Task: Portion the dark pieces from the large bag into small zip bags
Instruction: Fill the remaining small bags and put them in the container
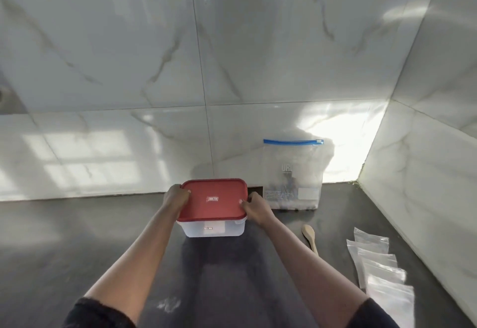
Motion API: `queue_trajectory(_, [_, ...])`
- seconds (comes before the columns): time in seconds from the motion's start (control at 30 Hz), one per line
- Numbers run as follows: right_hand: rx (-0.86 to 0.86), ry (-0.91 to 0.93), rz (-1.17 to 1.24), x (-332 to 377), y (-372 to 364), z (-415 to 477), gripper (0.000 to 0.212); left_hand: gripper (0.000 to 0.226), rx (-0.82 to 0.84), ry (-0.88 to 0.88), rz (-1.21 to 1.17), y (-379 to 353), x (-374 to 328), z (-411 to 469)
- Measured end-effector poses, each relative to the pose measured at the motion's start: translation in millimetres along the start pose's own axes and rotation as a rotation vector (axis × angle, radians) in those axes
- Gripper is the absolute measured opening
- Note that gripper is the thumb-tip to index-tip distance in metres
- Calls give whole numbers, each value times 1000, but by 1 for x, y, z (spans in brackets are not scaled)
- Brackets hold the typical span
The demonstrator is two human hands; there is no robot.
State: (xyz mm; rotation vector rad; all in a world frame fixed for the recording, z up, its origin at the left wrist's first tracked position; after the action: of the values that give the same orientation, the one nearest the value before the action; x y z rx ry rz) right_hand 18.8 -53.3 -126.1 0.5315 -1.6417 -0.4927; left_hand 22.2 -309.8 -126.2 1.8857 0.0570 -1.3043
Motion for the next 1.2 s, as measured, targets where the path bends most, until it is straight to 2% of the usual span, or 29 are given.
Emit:
queue_trajectory(0.17, [-182,-55,6,-16,38,-37,16,31,54,-34,-82,1,0,-62])
queue_trajectory(0.37, [-344,-118,-118,-63,91,-97,35,24,168,-130,-119,-17,6,-140])
queue_trajectory(0.53, [-371,-131,-185,-83,119,-133,37,21,132,-92,-189,-29,24,-173])
queue_trajectory(0.67, [-346,-165,-210,-96,116,-151,40,27,86,-23,-233,-28,45,-180])
queue_trajectory(0.83, [-364,-206,-210,-107,108,-170,41,35,151,-29,-290,-32,59,-178])
queue_trajectory(0.9, [-438,-119,-387,-92,109,-179,35,23,201,-77,-273,-34,60,-176])
queue_trajectory(0.97, [-578,157,-607,-53,104,-191,29,36,291,-163,-222,-37,61,-180])
queue_trajectory(1.0, [-613,343,-632,-30,92,-200,29,44,374,-229,-205,-39,59,-188])
queue_trajectory(1.07, [-405,586,-624,-6,46,-213,43,69,584,-356,-113,-47,61,-209])
queue_trajectory(1.1, [-257,620,-653,-3,20,-219,57,86,674,-402,-57,-51,66,-219])
queue_trajectory(1.13, [-181,656,-713,-1,2,-225,68,101,734,-446,-13,-54,69,-225])
queue_trajectory(1.2, [-129,696,-818,-2,-21,-230,66,121,773,-501,8,-57,75,-232])
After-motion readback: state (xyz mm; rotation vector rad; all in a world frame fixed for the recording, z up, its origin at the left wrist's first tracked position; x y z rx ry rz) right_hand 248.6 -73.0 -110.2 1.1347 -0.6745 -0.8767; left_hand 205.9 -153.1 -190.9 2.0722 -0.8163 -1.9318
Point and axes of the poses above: each hand's wrist, its own z-axis towards the middle knuckle, its own y-axis out of the back of the hand, x = y × z, the point moved 10 cm from there along z, towards the middle knuckle, and after that the axes turned 10 degrees about -x, right-handed, at the moved point
